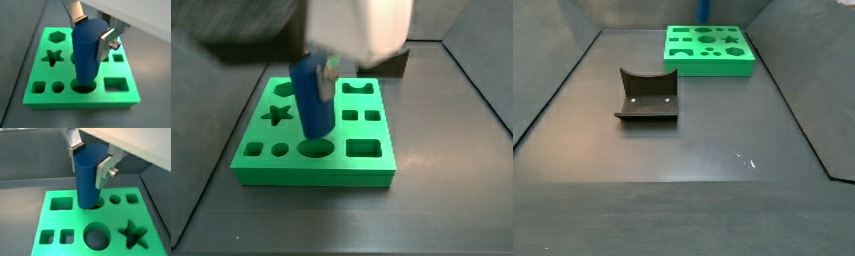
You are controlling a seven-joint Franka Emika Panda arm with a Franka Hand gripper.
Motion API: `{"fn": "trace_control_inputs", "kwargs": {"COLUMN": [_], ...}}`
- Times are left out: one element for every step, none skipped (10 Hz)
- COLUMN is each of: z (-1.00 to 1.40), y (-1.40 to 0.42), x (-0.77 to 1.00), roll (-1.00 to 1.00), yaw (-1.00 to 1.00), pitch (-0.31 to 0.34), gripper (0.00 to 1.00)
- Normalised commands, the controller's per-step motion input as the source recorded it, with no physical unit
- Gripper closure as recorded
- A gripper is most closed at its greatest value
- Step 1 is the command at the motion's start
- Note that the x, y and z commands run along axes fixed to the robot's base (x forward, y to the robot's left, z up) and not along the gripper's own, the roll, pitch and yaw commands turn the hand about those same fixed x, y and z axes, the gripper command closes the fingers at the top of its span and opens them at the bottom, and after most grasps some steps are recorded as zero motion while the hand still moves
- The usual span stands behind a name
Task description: Insert the oval object.
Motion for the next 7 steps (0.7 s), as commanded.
{"fn": "trace_control_inputs", "kwargs": {"z": [-0.53,-0.36,-0.26,-0.19,-0.14,-0.13,-0.12], "y": [-0.14,-0.08,-0.06,-0.04,-0.03,-0.03,-0.03], "x": [0.00,0.00,0.00,0.00,0.00,0.00,0.00], "roll": [0.08,0.05,0.03,0.02,0.02,0.01,0.01], "yaw": [-0.99,-1.00,-1.00,-1.00,-1.00,-1.00,-1.00], "pitch": [0.029,0.000,0.000,0.000,0.000,0.000,0.000], "gripper": [1.00,1.00,1.00,1.00,1.00,1.00,1.00]}}
